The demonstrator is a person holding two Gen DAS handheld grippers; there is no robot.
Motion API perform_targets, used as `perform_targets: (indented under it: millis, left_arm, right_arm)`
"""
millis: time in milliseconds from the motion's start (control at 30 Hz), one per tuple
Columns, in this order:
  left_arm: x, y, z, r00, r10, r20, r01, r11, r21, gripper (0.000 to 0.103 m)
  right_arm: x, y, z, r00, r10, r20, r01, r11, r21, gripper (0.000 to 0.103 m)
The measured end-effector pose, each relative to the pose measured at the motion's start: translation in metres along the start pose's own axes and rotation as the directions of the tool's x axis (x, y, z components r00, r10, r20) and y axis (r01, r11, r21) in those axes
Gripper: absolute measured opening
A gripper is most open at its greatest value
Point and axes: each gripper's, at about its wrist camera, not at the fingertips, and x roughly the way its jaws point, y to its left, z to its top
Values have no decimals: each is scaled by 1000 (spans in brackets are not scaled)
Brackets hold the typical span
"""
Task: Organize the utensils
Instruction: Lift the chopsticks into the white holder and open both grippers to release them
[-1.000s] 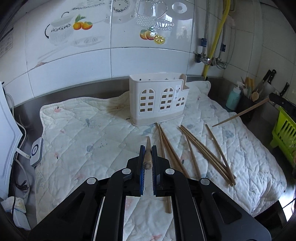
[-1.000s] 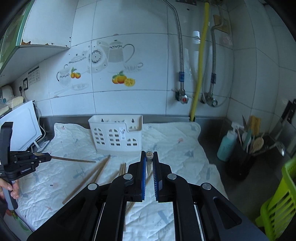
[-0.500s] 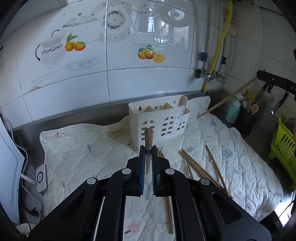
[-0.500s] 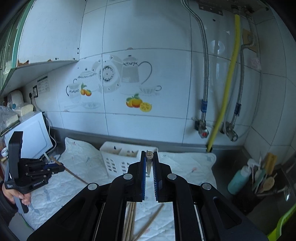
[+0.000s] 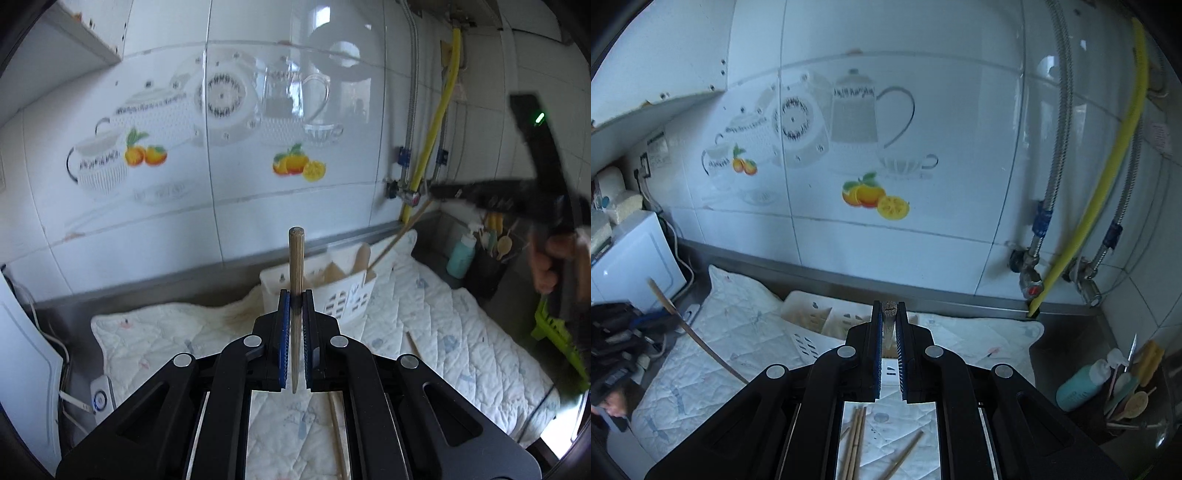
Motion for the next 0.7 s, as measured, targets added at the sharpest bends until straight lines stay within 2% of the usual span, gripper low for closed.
perform_targets:
  millis: [233,400,467,700]
  left_arm:
    - [-7,-10,61,995,10,101,-14,999,36,4]
    - [8,-12,92,988,31,150,-37,999,40,4]
    - [21,-10,99,989,27,149,-31,999,23,4]
    - [71,-2,98,995,51,85,-50,999,-18,5]
  right_arm:
    - [42,-8,-1,998,19,-66,-16,999,37,7]
    - [47,-11,-3,998,17,-53,-15,999,40,9]
    - [43,-13,-4,999,17,-41,-16,999,36,18]
    - [18,-13,-11,1000,-5,11,5,1000,-1,27]
